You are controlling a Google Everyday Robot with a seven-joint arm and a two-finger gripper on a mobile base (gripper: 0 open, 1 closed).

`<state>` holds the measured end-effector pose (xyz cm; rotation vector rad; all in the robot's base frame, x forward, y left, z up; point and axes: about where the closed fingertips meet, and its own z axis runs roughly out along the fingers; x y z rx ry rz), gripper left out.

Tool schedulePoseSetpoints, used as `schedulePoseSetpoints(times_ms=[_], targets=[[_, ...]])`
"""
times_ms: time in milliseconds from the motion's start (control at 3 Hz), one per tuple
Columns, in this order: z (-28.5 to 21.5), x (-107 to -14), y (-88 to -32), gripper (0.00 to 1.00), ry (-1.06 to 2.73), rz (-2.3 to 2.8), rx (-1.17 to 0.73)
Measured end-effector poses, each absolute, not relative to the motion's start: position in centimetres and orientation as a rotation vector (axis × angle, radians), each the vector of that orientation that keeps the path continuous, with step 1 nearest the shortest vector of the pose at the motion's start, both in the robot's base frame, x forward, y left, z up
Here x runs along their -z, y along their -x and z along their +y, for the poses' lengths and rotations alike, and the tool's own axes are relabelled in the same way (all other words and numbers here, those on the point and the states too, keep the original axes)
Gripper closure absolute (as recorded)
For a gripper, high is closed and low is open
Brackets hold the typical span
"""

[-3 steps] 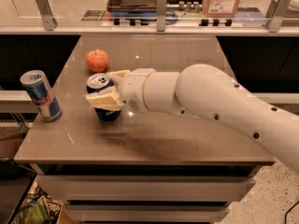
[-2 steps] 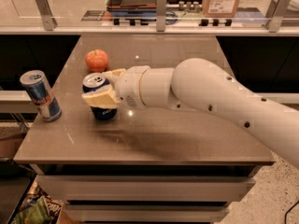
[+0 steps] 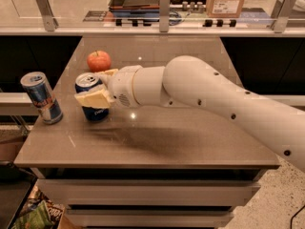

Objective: Move pepsi can near redbull can

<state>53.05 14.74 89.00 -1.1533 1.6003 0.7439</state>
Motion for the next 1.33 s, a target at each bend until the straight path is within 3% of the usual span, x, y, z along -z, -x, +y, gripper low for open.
schedulePoseSetpoints(times_ms=[333, 1333], targets=[[14.76, -89.07, -53.06, 0.83, 1.154, 1.6, -0.744], [15.12, -89.18, -52.84, 0.13, 1.161, 1.596, -0.746]])
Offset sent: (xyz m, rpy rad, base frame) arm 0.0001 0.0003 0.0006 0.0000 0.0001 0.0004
